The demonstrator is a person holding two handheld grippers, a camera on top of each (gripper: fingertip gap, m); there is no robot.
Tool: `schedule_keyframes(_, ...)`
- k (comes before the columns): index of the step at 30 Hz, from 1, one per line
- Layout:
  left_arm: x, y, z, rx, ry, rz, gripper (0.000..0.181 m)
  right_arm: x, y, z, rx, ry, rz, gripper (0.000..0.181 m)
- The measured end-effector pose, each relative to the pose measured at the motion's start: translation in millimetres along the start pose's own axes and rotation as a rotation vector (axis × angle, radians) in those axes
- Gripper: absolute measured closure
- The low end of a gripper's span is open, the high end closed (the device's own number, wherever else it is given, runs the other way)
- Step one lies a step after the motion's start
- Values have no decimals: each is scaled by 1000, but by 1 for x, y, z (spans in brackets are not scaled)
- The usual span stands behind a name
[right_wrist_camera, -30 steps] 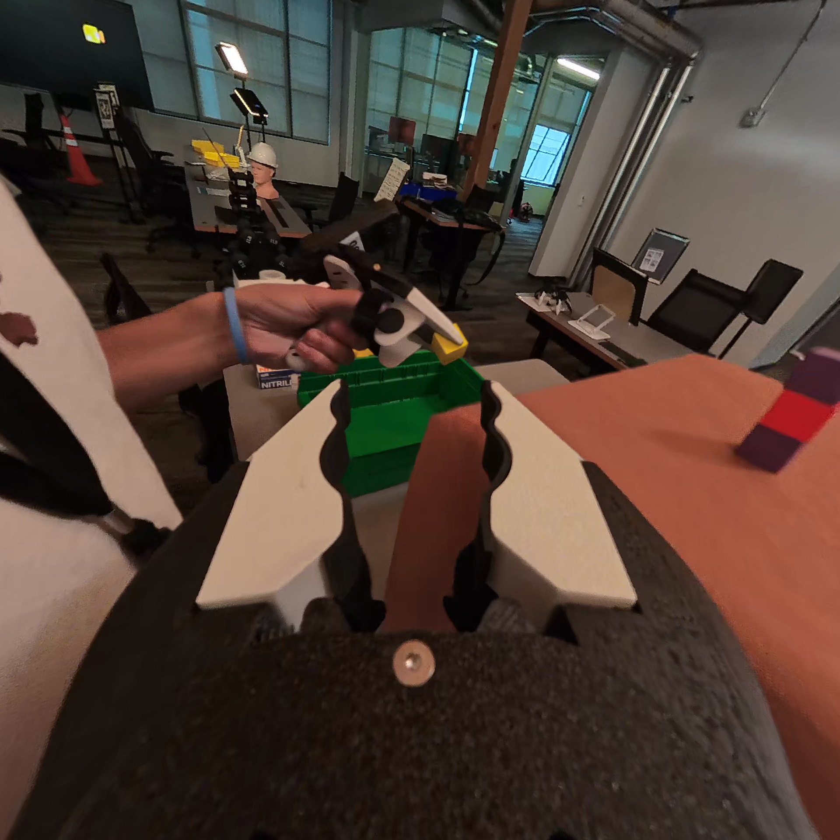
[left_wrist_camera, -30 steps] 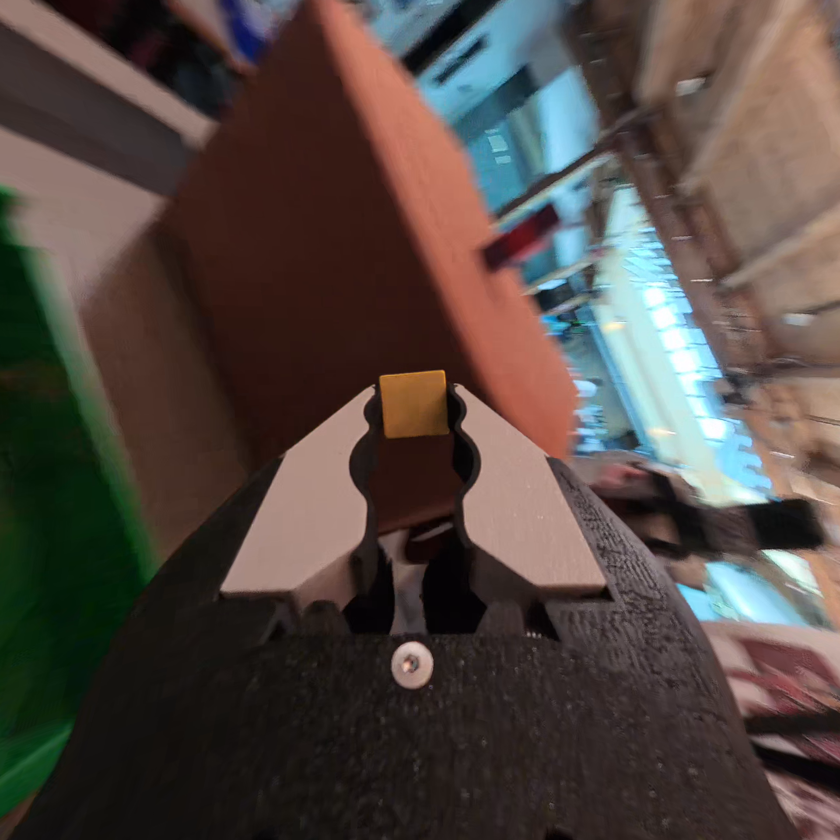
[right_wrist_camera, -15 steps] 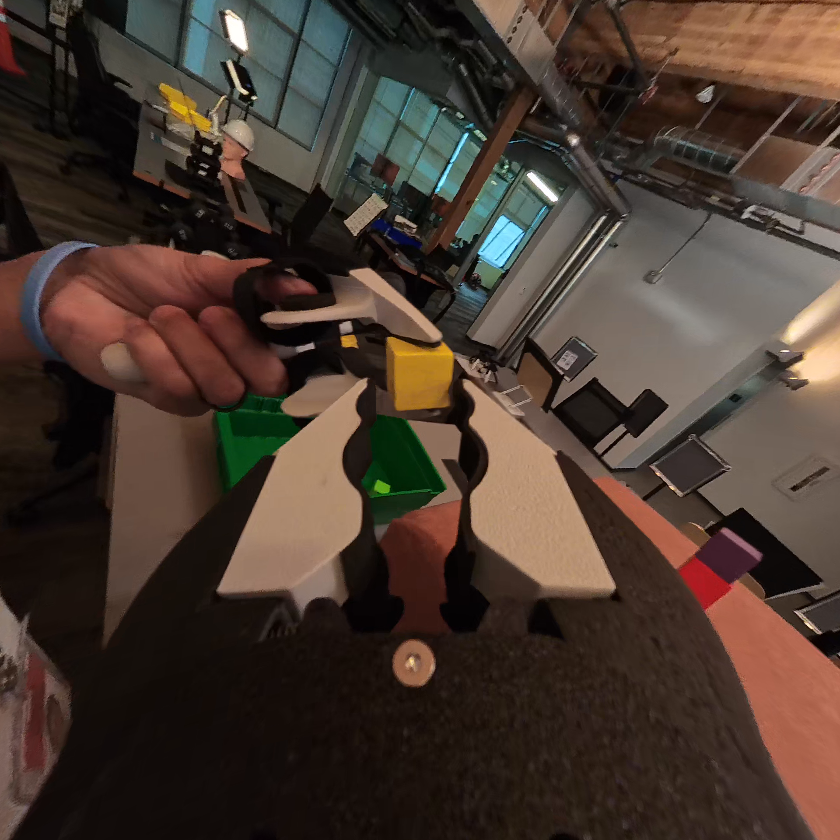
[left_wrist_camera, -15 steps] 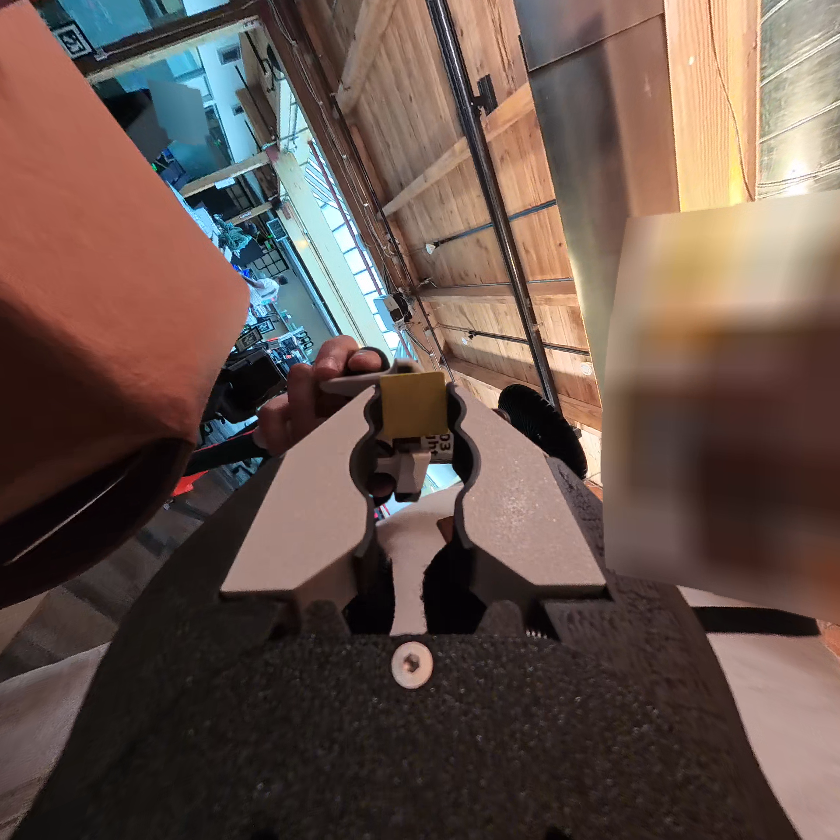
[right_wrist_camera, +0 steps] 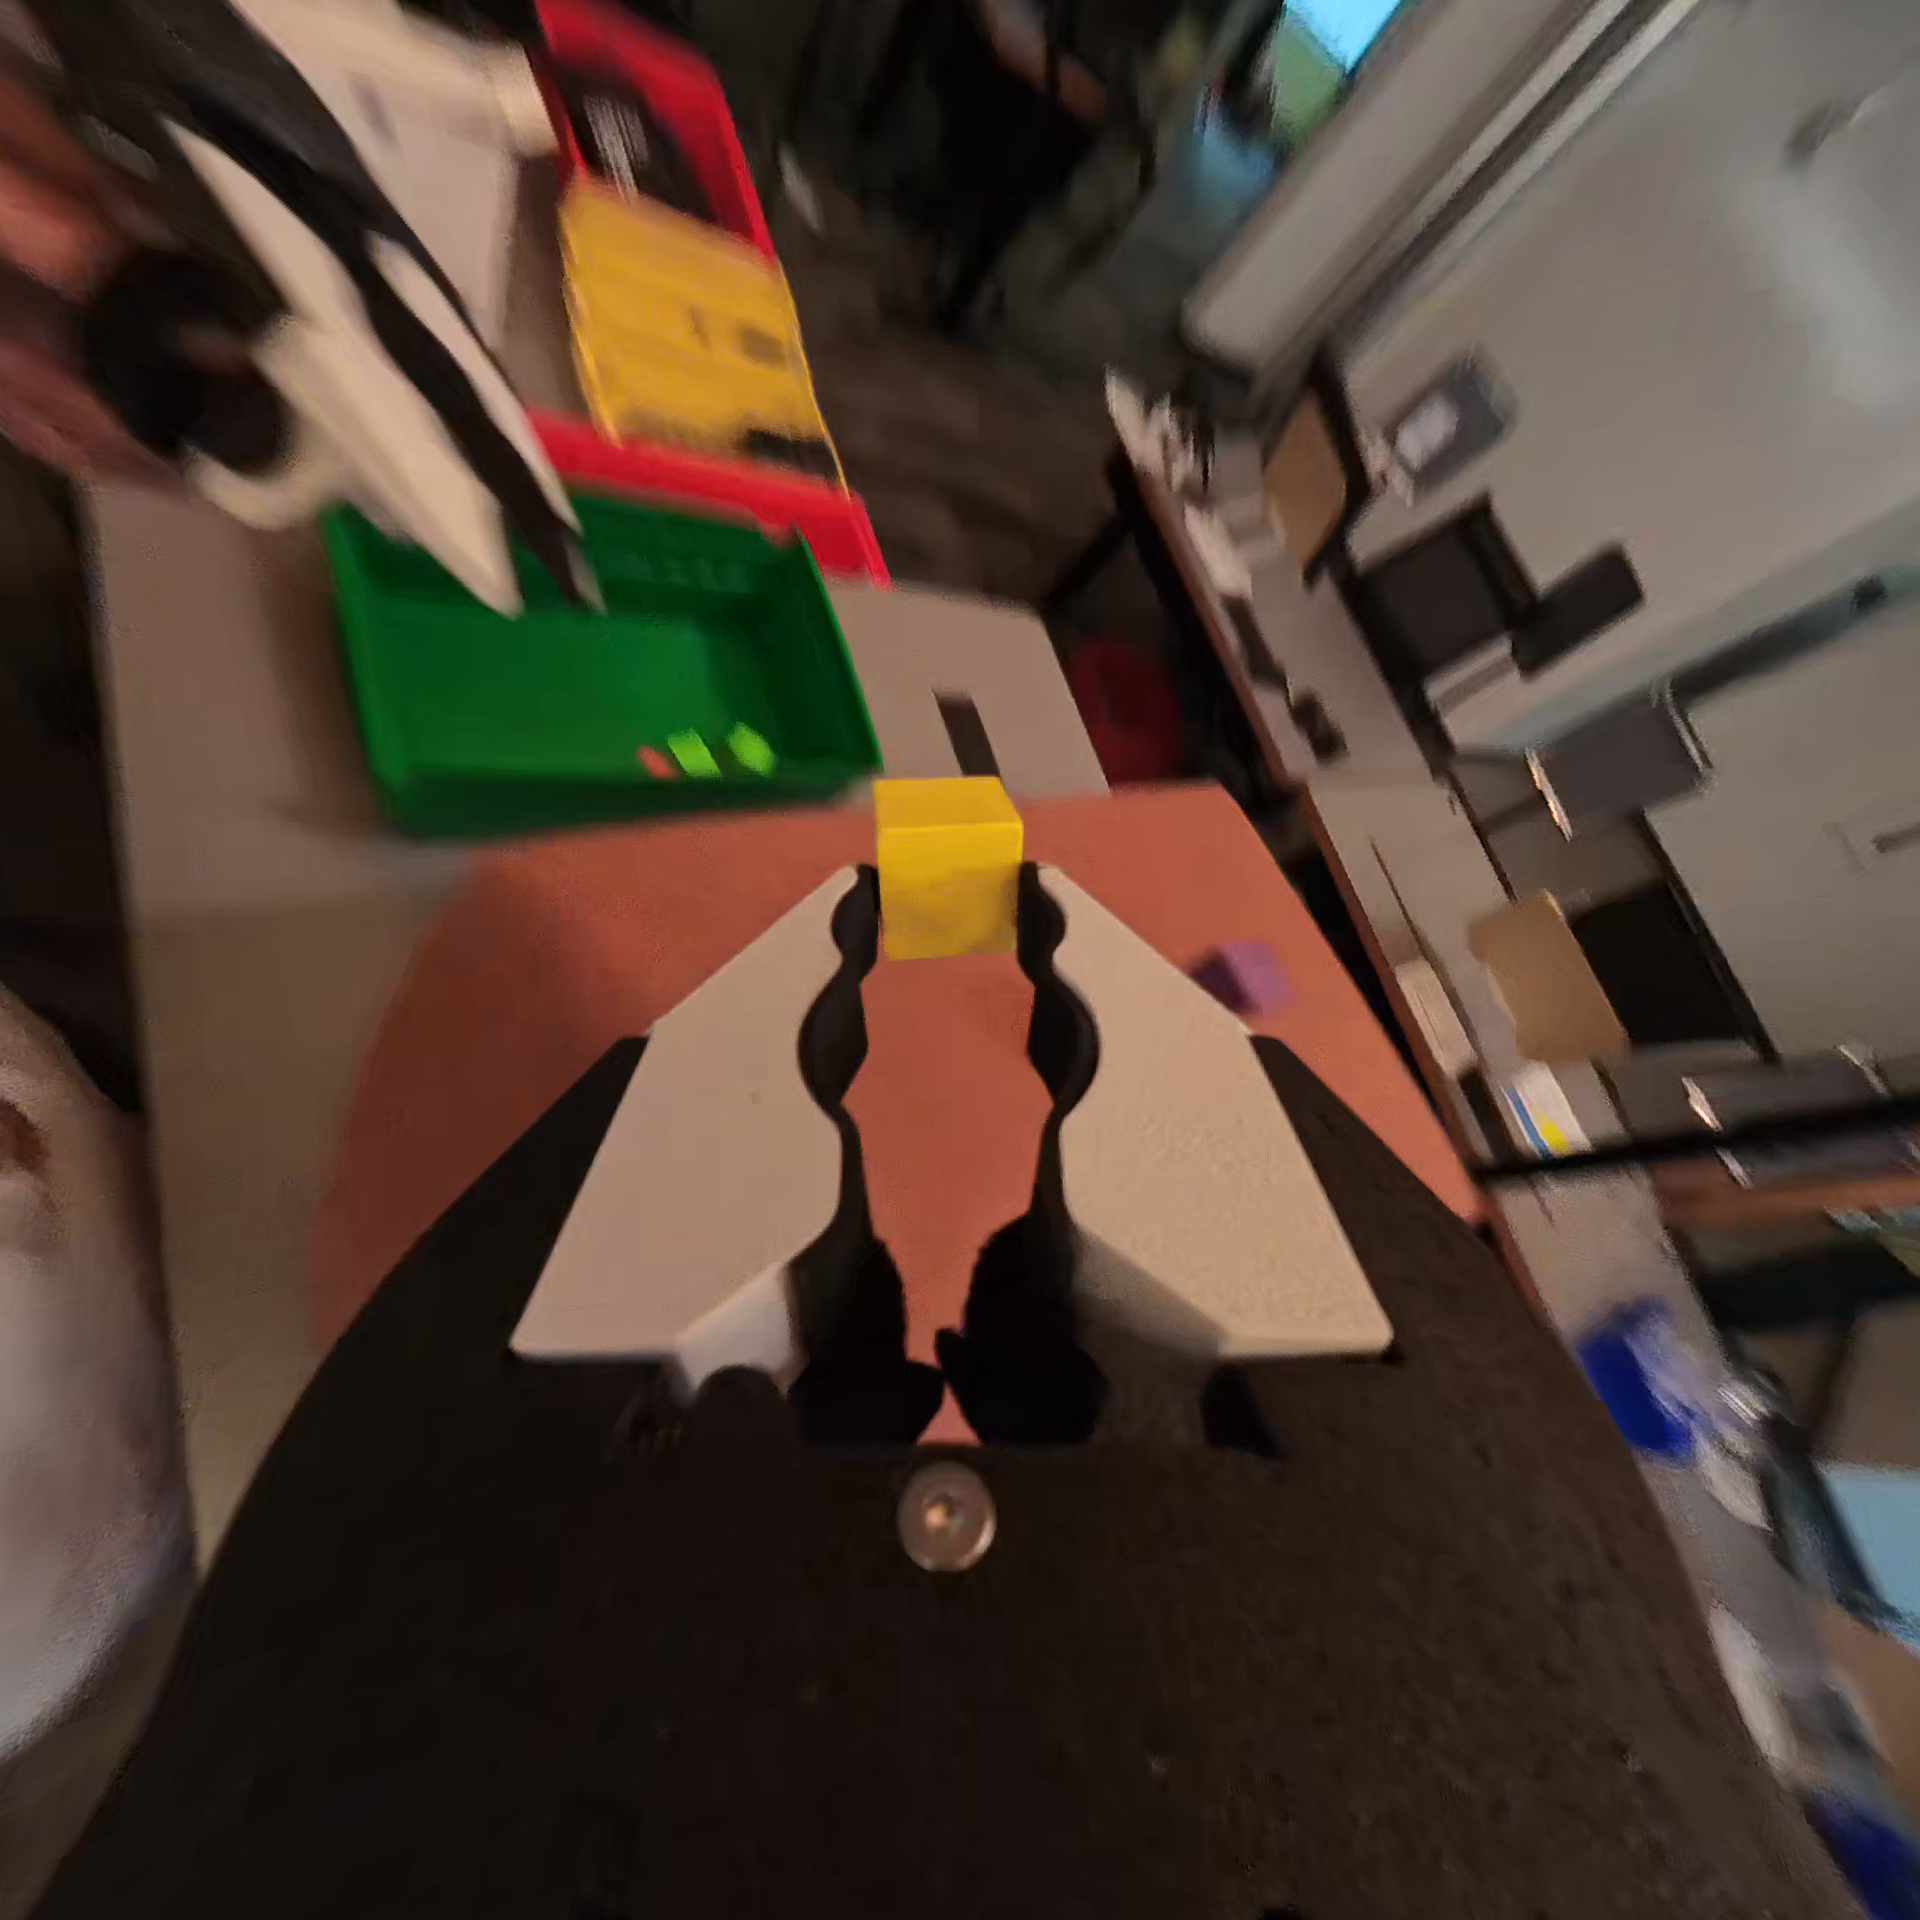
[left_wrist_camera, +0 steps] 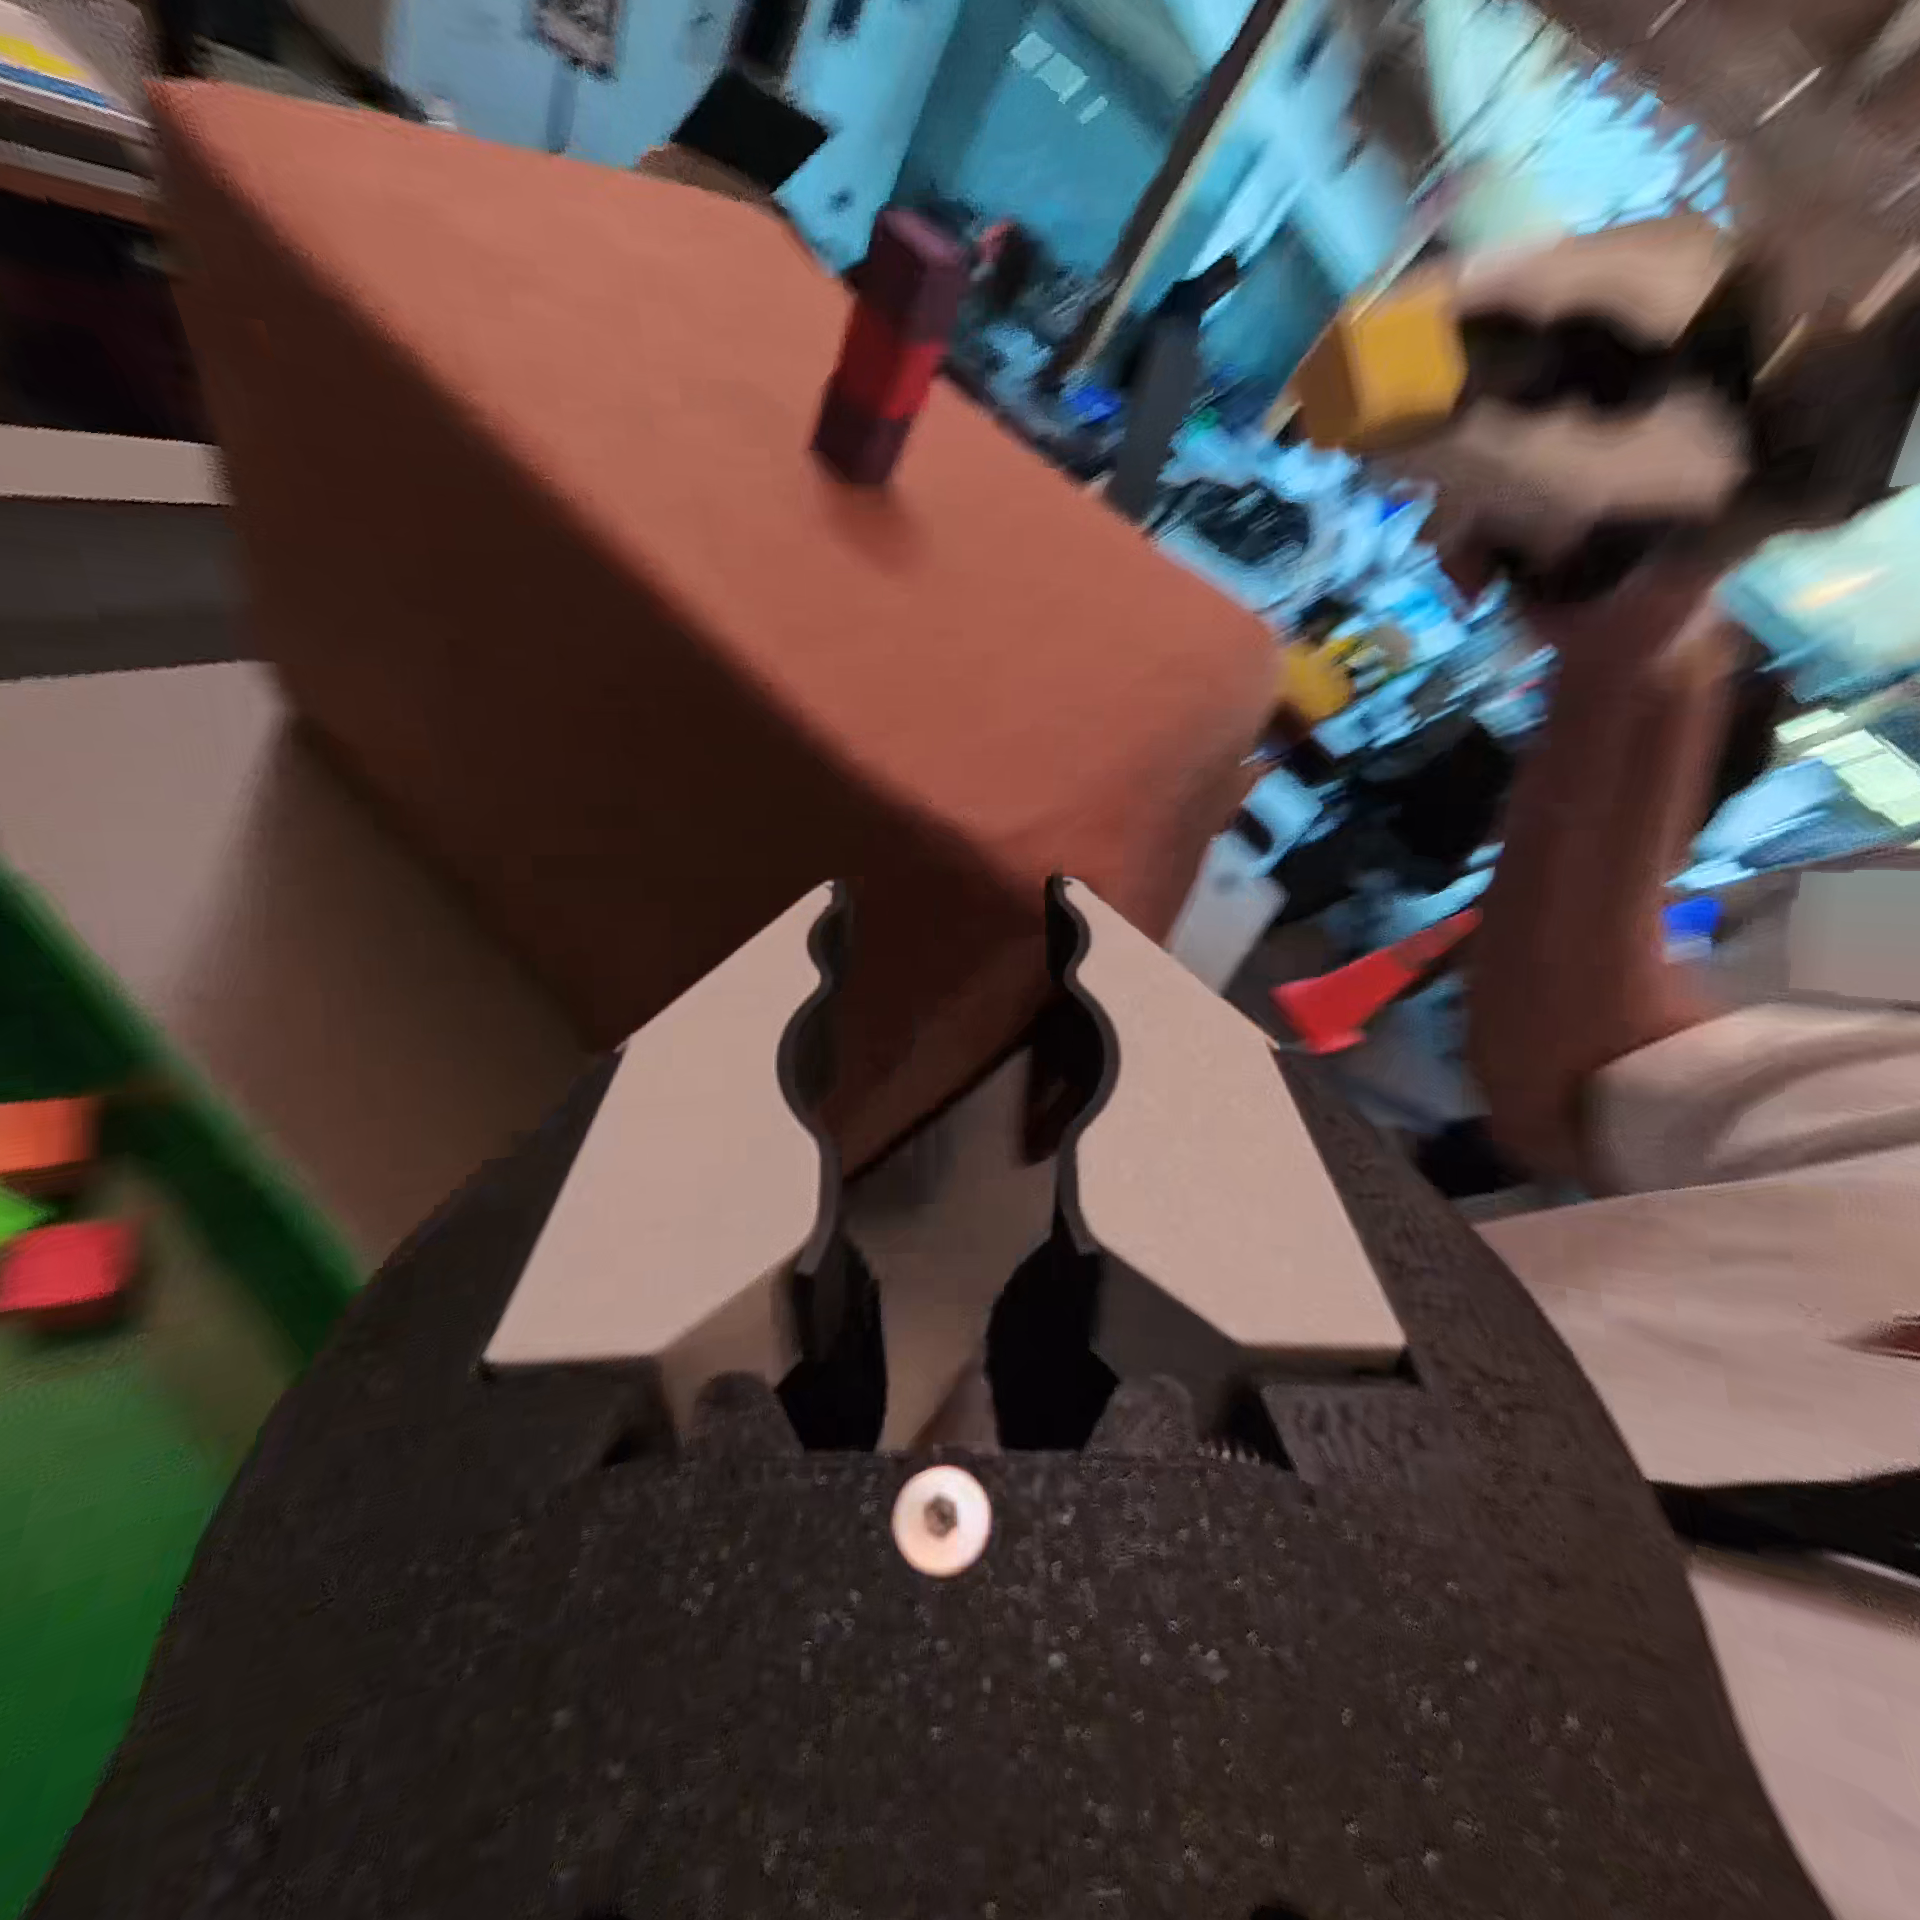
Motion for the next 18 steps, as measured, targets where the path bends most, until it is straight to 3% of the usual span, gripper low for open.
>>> schedule_keyframes(3,3,2,1,-133,-137,41,143,3,-8,-68,-139,67,292,155)
schedule_keyframes(7,11,1,-4,-79,-109,53,143,11,-49,-121,-434,75,560,155)
schedule_keyframes(11,24,-1,0,-86,-75,74,143,25,-89,-138,-631,133,699,155)
schedule_keyframes(18,34,15,6,-123,-48,56,143,29,-119,-147,-738,141,749,155)
Point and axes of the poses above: each gripper's, where its closed fingertips meet, y back along the fingers, x out of its underside, z = x × y across the jaws, the point moved 10 cm from there along y, back along the fingers, and after that the axes turned 11 degrees about y, right-handed, at the moved point
